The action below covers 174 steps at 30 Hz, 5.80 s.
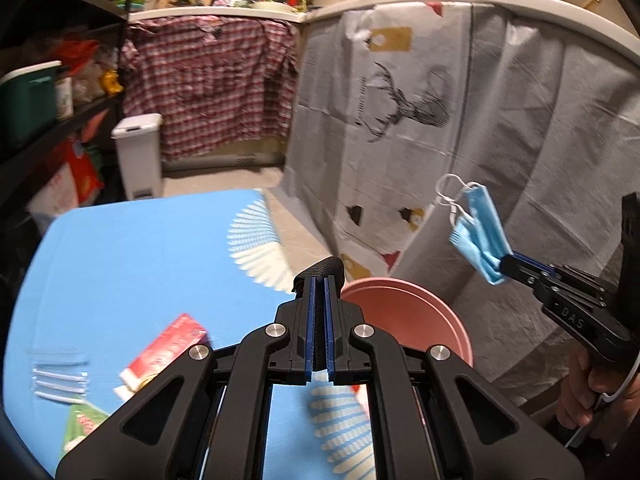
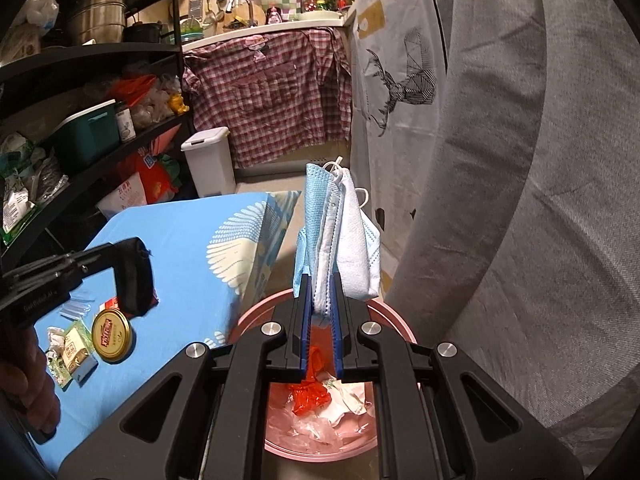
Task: Collect trash
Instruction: 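Carry the straw packet and blue mask over the pink bin with both grippers, then open both grippers to drop the straw packet and mask into the bin, then grasp the crumpled white tissue with the left gripper while the right grasps the tissue pack, then carry the white tissue and tissue pack over the pink bin with both grippers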
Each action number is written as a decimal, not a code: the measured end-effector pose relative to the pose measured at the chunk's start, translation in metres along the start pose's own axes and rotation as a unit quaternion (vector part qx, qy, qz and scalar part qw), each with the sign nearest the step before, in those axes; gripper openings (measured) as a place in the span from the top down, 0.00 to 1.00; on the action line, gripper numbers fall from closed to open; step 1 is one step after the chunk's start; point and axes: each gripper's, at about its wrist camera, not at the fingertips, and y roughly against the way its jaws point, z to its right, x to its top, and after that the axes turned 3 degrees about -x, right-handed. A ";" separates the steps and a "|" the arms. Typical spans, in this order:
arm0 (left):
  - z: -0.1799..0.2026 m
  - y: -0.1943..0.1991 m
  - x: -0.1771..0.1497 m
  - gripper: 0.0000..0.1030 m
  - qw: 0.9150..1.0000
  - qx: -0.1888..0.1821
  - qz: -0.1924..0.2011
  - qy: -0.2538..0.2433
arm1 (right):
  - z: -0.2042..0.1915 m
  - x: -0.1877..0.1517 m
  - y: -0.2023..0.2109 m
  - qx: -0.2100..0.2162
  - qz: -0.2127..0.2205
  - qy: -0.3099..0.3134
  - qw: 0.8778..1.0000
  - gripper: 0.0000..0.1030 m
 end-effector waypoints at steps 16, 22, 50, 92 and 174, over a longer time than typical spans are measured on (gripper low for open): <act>0.037 -0.046 -0.007 0.96 0.997 -0.048 -0.045 -0.035 | 0.013 -0.009 -0.011 -0.009 -0.027 -0.013 0.999 0.91; 0.053 -0.056 -0.007 0.94 0.994 -0.071 -0.065 -0.048 | 0.016 -0.008 -0.016 -0.013 -0.039 -0.019 0.999 0.86; -0.046 0.043 0.003 0.84 1.000 0.020 -0.012 0.000 | -0.056 -0.002 0.019 0.070 0.033 0.007 0.997 0.59; -0.173 0.092 -0.109 0.96 0.987 0.086 -0.129 0.043 | -0.224 -0.047 0.004 0.234 -0.033 0.155 0.959 0.54; -0.138 0.148 -0.048 0.99 0.993 0.103 -0.007 0.051 | -0.184 -0.006 0.064 0.205 0.026 0.148 0.967 0.65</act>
